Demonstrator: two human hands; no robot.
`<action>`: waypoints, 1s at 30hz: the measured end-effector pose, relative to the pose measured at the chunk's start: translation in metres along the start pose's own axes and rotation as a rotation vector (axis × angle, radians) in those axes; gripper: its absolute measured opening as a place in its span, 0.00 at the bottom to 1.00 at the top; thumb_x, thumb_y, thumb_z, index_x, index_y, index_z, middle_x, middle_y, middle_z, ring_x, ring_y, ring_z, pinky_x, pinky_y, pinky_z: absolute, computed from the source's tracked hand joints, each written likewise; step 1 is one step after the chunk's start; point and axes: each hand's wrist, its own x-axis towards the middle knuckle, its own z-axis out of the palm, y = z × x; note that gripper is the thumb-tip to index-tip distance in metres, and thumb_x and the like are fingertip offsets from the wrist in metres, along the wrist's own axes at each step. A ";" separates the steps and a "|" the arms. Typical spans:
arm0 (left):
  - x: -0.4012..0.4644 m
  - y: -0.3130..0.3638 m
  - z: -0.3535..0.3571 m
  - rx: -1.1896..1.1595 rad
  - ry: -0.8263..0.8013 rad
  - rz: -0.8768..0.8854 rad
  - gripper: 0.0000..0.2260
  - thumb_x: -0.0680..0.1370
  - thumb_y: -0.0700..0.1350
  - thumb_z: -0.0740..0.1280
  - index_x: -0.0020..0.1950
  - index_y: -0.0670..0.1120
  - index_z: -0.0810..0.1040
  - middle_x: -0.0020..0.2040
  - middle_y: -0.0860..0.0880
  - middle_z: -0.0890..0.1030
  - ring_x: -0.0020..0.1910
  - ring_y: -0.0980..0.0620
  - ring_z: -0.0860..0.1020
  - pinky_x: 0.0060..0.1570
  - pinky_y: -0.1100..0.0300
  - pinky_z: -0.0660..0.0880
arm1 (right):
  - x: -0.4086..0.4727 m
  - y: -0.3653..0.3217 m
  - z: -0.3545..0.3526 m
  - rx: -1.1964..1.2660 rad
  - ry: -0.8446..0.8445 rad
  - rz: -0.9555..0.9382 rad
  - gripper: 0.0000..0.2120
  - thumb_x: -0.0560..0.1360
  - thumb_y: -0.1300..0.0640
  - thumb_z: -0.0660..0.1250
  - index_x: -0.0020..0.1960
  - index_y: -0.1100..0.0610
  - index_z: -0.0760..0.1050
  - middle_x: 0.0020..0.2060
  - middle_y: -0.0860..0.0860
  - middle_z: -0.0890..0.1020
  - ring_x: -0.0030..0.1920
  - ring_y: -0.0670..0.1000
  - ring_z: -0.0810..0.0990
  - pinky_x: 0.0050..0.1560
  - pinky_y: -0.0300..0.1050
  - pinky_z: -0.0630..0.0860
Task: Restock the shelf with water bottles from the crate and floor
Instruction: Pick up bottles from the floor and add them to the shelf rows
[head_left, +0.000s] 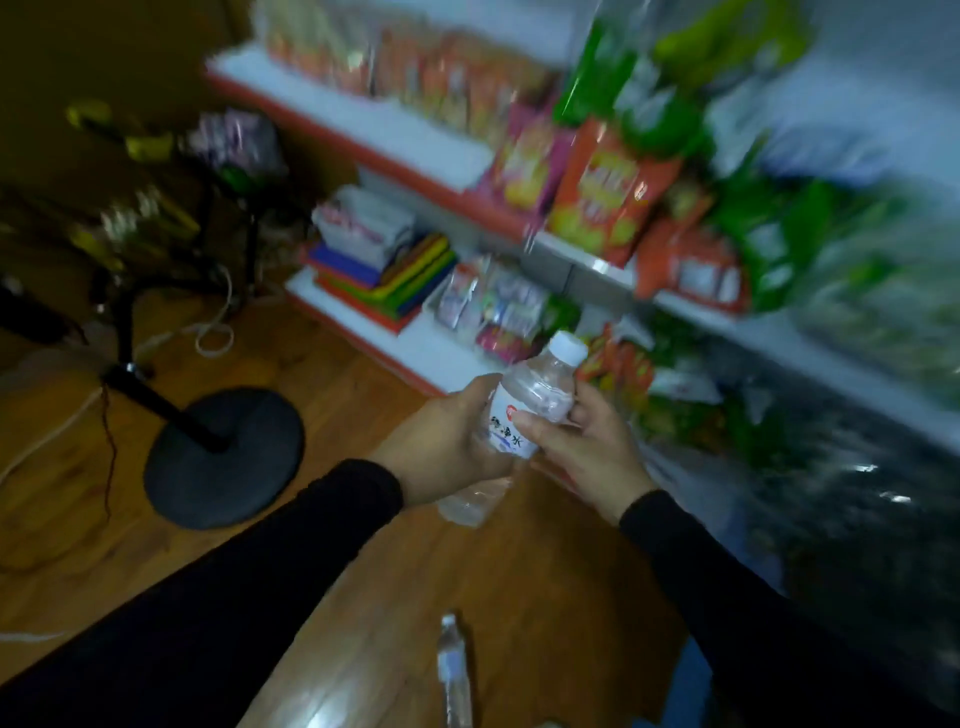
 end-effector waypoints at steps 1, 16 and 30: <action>0.003 0.033 -0.023 0.009 -0.019 0.039 0.29 0.72 0.55 0.73 0.70 0.60 0.64 0.57 0.59 0.79 0.51 0.63 0.77 0.47 0.71 0.73 | -0.007 -0.038 -0.014 -0.008 0.016 -0.055 0.25 0.66 0.52 0.80 0.61 0.53 0.78 0.55 0.53 0.85 0.56 0.55 0.84 0.54 0.55 0.81; 0.015 0.401 -0.198 0.371 0.374 0.355 0.24 0.80 0.55 0.63 0.73 0.48 0.68 0.67 0.48 0.76 0.60 0.49 0.76 0.55 0.61 0.67 | -0.141 -0.415 -0.200 -0.216 0.541 -0.639 0.18 0.69 0.51 0.79 0.56 0.53 0.80 0.47 0.48 0.86 0.46 0.47 0.85 0.47 0.46 0.81; 0.103 0.447 -0.240 0.616 0.260 0.330 0.30 0.79 0.62 0.59 0.74 0.44 0.65 0.71 0.42 0.69 0.69 0.43 0.68 0.66 0.51 0.67 | -0.118 -0.517 -0.246 -0.373 0.799 -0.700 0.23 0.74 0.46 0.73 0.63 0.53 0.73 0.53 0.43 0.80 0.53 0.47 0.80 0.50 0.41 0.74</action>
